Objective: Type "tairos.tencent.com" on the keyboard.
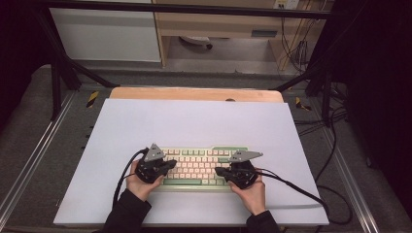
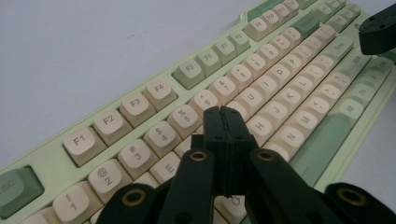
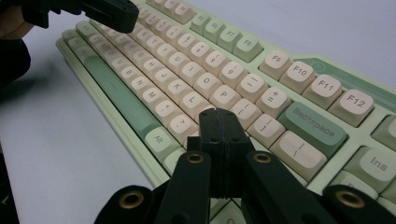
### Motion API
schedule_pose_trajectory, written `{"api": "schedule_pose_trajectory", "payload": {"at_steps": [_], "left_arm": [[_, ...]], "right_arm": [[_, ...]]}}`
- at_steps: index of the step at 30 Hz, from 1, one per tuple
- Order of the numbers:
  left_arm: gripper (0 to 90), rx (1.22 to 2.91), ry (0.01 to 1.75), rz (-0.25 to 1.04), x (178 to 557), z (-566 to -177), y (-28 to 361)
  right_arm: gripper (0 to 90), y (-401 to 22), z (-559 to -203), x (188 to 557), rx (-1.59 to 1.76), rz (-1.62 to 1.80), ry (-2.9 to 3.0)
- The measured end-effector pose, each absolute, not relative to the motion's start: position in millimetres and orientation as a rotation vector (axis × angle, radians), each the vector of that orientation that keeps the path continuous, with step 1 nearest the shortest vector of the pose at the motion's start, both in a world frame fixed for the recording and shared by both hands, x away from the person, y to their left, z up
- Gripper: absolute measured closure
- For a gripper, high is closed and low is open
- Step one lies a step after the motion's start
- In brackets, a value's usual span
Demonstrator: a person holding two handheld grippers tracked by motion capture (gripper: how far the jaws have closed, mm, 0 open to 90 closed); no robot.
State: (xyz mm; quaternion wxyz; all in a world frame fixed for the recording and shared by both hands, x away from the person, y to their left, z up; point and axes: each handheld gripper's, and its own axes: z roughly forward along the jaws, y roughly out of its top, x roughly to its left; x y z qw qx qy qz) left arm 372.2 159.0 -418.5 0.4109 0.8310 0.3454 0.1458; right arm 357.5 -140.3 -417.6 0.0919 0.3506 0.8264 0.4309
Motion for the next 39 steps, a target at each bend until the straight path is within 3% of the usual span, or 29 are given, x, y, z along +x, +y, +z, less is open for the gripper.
{"api": "schedule_pose_trajectory", "payload": {"at_steps": [22, 39], "left_arm": [[89.9, 2.113, 0.879, 0.367, 381, -432, 146], [89.9, 2.1, 0.857, 0.371, 370, -421, 158]], "right_arm": [[90.0, -140, -418, 357, 1.042, 1.283, 2.458], [90.0, -141, -415, 356, 1.037, 1.292, 2.449]]}}
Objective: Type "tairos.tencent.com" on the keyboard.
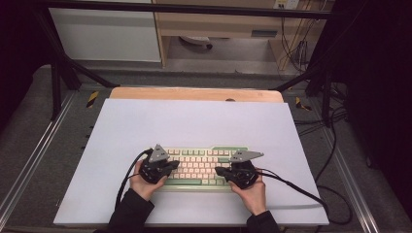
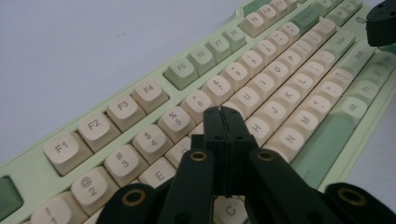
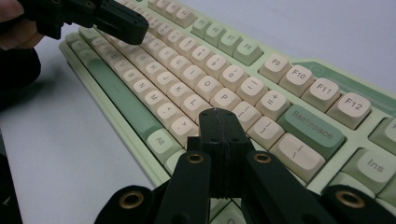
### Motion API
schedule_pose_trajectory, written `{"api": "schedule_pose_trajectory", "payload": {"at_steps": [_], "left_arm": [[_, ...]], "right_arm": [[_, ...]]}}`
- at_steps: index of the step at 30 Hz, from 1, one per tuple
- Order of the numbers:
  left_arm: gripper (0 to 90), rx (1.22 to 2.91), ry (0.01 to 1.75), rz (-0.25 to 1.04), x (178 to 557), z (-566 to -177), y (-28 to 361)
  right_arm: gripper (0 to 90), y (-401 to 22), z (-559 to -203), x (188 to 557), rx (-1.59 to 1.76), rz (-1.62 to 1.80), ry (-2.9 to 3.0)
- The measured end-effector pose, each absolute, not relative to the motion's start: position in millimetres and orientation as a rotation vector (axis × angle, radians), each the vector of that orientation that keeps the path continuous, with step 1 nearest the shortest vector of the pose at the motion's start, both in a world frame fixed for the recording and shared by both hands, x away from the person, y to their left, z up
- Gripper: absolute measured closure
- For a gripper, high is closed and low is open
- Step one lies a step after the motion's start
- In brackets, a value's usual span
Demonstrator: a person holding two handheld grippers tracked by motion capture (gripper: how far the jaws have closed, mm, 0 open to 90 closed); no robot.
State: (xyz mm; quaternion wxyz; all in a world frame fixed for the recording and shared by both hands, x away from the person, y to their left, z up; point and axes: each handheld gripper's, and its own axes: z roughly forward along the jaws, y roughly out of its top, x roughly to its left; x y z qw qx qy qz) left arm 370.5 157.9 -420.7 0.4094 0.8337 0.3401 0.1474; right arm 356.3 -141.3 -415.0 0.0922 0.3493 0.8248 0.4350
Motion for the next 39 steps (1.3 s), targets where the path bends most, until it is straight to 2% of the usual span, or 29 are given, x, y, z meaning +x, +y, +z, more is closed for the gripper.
{"api": "schedule_pose_trajectory", "payload": {"at_steps": [25, 39], "left_arm": [[89.9, 2.065, 0.904, 0.39, 347, -416, 207], [89.9, 2.039, 0.933, 0.367, 344, -423, 221]], "right_arm": [[90.0, -127, -410, 361, 1.025, 1.322, 2.463], [90.0, -116, -424, 363, 1.027, 1.318, 2.509]]}}
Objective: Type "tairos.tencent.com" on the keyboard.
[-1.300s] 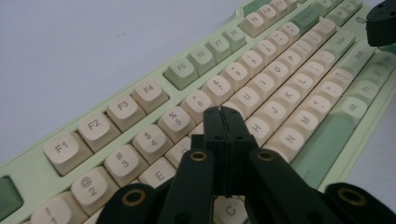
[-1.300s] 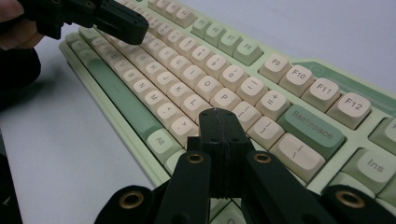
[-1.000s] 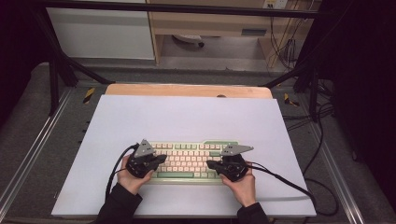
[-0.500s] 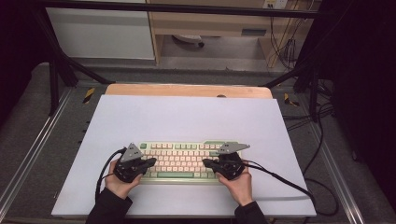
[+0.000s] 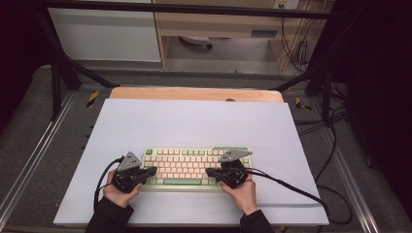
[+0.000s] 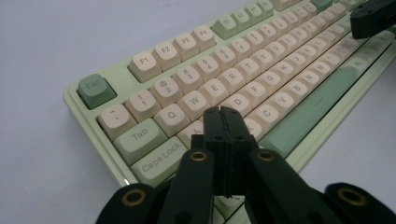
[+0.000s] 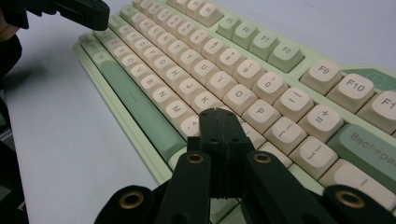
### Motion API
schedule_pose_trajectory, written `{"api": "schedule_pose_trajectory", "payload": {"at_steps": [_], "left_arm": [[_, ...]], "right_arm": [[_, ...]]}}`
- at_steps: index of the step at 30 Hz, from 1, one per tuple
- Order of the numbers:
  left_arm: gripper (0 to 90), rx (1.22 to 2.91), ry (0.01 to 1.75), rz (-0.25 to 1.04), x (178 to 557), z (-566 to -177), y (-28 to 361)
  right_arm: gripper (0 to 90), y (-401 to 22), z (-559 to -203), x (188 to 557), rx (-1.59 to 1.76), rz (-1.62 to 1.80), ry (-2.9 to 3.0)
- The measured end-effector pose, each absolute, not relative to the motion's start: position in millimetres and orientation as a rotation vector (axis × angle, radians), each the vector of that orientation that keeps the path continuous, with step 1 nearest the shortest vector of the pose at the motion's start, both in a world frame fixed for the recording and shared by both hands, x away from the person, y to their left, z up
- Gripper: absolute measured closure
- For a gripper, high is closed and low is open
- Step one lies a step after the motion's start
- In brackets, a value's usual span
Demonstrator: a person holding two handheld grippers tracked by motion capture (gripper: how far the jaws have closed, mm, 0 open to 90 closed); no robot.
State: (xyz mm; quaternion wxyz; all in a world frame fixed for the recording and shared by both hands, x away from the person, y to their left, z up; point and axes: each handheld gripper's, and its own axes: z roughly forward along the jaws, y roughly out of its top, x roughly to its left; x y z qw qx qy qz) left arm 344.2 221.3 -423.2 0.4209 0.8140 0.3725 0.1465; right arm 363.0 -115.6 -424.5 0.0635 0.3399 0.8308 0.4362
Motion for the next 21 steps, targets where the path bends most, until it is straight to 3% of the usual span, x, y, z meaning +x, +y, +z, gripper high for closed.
{"api": "schedule_pose_trajectory", "payload": {"at_steps": [21], "left_arm": [[89.9, 2.041, 0.938, 0.362, 345, -426, 222]], "right_arm": [[90.0, -110, -435, 364, 1.015, 1.286, 2.539]]}}
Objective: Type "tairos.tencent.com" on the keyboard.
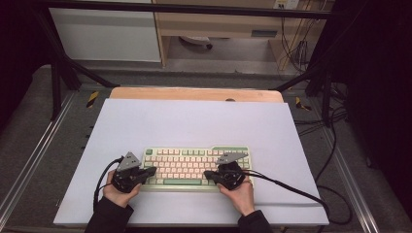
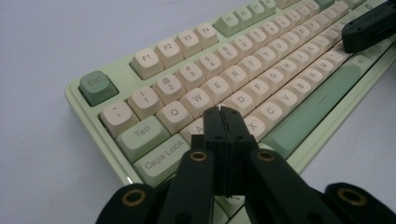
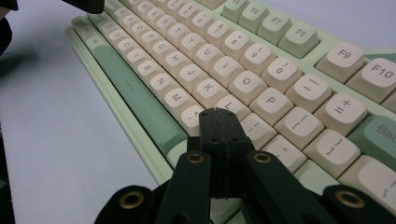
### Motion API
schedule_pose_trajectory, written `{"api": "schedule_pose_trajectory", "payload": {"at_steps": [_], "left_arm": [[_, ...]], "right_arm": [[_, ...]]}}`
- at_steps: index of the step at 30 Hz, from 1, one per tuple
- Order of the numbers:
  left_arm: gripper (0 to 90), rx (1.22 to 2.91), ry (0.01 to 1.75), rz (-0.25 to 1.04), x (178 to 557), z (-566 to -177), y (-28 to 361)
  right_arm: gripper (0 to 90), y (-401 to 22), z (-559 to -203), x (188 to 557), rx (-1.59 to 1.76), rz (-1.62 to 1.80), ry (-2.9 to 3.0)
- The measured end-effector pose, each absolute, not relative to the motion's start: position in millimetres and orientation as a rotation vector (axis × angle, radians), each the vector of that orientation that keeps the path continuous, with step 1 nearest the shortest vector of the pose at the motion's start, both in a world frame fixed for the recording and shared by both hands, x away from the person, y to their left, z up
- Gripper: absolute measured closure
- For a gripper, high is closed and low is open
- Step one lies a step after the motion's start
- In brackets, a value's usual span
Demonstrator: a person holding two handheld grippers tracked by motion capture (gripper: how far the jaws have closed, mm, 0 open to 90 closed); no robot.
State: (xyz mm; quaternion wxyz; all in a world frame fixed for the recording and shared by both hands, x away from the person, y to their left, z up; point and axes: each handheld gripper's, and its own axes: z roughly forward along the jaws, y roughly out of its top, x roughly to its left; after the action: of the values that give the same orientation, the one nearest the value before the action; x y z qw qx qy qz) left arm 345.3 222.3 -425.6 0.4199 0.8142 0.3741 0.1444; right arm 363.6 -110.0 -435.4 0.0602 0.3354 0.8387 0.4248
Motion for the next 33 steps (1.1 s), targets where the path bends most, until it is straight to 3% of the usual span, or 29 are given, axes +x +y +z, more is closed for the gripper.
{"api": "schedule_pose_trajectory", "payload": {"at_steps": [33], "left_arm": [[89.9, 2.039, 0.905, 0.365, 344, -420, 212]], "right_arm": [[90.0, -132, -417, 363, 1.023, 1.28, 2.462]]}}
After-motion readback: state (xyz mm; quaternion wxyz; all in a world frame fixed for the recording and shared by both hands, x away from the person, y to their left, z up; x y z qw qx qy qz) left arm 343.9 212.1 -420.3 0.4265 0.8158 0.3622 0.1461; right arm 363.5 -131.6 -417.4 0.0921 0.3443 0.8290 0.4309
